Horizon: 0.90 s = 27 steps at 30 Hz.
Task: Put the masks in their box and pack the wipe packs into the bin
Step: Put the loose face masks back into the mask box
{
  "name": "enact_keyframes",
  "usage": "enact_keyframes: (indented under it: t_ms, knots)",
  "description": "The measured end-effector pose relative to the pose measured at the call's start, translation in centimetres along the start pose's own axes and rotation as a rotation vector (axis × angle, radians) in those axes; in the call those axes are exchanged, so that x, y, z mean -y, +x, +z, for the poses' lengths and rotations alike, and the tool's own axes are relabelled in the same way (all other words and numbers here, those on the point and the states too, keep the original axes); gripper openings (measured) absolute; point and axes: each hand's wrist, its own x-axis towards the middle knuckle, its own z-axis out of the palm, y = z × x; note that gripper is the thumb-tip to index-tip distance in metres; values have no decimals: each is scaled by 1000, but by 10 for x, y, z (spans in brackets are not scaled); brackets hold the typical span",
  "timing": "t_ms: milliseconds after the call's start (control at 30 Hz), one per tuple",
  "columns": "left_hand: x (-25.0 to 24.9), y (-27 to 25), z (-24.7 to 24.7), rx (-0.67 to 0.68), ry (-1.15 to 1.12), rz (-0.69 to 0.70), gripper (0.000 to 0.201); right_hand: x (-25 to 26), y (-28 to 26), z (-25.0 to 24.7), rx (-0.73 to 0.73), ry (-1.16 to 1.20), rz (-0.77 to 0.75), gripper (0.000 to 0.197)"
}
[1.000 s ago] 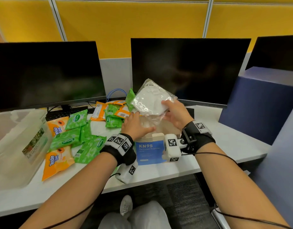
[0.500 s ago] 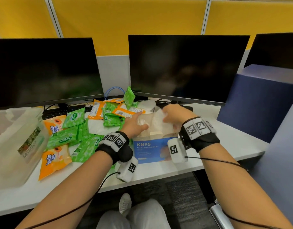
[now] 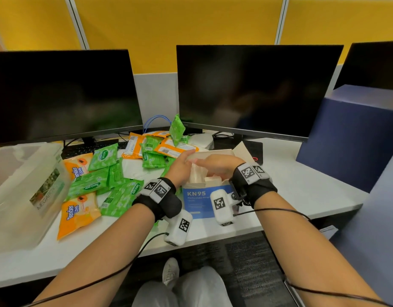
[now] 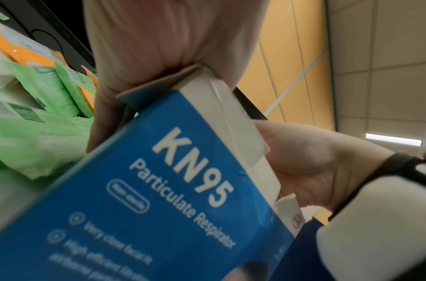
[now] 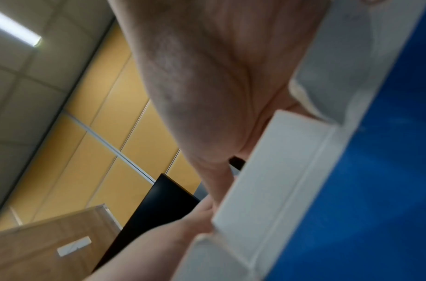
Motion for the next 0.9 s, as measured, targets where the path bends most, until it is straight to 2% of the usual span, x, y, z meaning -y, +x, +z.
enact_keyframes:
  t_ms: [67, 167, 400, 500, 600, 667, 767, 833, 900]
  knots:
    - [1, 2, 2, 5, -28, 0, 42, -5, 4, -3, 3, -135, -14, 65]
    - [3, 6, 5, 4, -51, 9, 42, -12, 5, -8, -57, -270, -33, 56]
    - [-1, 13, 19, -109, -135, 3, 40, -10, 2, -5, -163, -285, -90, 50]
    - [-5, 14, 20, -76, -134, 2, 39, -3, 1, -9, -242, -344, -86, 42]
    - [-6, 13, 10, -20, -98, 54, 40, 11, 1, -10, -355, -419, -128, 45]
    - [-3, 13, -5, -30, -50, 84, 42, 23, 5, -6, -465, -440, -227, 47]
    - [14, 17, -42, -83, 74, 76, 43, 52, 14, 13, -580, -279, -445, 43]
    - [32, 19, -72, -120, 154, 37, 41, 74, 20, 37, -571, -192, -569, 42]
    - [51, 18, -102, -160, 260, -17, 38, 91, 26, 63, -482, -120, -614, 44]
